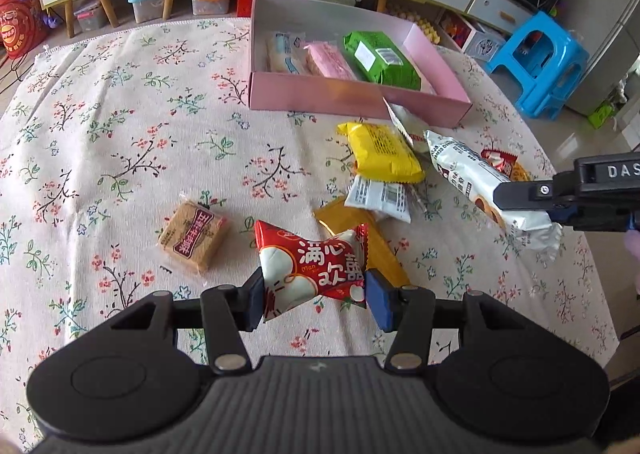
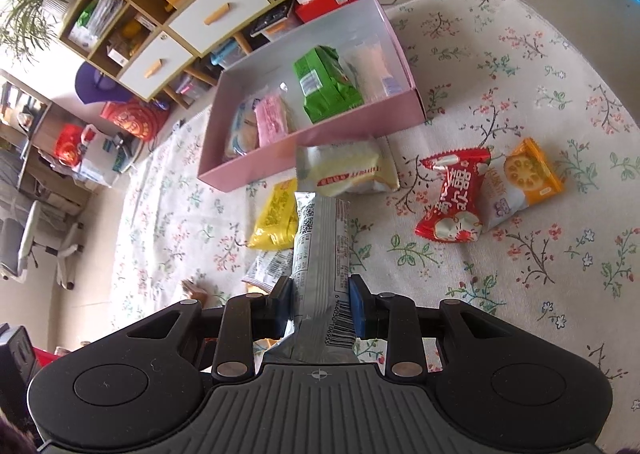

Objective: Organize snacks
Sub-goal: 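Carry the red candy pack and silver bar into the pink box, open both tools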

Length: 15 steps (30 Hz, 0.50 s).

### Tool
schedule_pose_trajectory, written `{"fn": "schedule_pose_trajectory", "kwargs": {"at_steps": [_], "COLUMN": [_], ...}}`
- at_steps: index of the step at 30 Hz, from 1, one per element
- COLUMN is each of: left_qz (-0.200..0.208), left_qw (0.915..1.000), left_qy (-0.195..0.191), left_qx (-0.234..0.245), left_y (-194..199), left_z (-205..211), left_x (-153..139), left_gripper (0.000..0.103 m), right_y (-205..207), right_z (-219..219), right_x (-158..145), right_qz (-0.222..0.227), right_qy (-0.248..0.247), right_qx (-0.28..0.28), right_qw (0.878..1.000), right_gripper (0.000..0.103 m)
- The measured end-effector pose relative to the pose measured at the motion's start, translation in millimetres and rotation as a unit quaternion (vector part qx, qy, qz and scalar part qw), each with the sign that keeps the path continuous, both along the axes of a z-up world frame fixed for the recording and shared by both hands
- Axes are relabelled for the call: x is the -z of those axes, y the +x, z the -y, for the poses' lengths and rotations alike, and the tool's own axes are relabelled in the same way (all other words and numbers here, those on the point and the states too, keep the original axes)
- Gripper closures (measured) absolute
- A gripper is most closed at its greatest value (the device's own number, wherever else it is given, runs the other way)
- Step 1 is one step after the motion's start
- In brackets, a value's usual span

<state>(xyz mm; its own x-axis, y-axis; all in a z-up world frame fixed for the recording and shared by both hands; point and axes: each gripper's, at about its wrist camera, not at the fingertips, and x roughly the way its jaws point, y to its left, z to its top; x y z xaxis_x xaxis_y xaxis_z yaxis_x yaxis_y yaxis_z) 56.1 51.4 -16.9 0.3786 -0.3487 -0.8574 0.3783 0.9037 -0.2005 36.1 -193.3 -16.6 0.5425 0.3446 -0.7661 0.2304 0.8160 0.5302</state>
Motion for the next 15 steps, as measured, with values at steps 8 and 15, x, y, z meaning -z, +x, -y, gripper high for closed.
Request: {"fn": "schedule_pose_trajectory", "kwargs": {"at_steps": [8,15], "left_qz": [0.007,0.016], "left_qw": [0.9998,0.9991], "left_qy": [-0.016,-0.034], "left_qx": [-0.012,-0.021], "left_y": [6,17], "left_z": [4,12], "left_x": [-8,-17], "left_gripper": [0.055,0.055], "right_y": [-3,-1], "right_z": [6,12], "right_x": [-9,-19], "right_qz": [0.013,0.028], "right_qy": [0.018,0.023], "right_qx": [0.002,0.010], "right_qw": [1.000,0.999], "right_gripper": [0.074,0.074]}}
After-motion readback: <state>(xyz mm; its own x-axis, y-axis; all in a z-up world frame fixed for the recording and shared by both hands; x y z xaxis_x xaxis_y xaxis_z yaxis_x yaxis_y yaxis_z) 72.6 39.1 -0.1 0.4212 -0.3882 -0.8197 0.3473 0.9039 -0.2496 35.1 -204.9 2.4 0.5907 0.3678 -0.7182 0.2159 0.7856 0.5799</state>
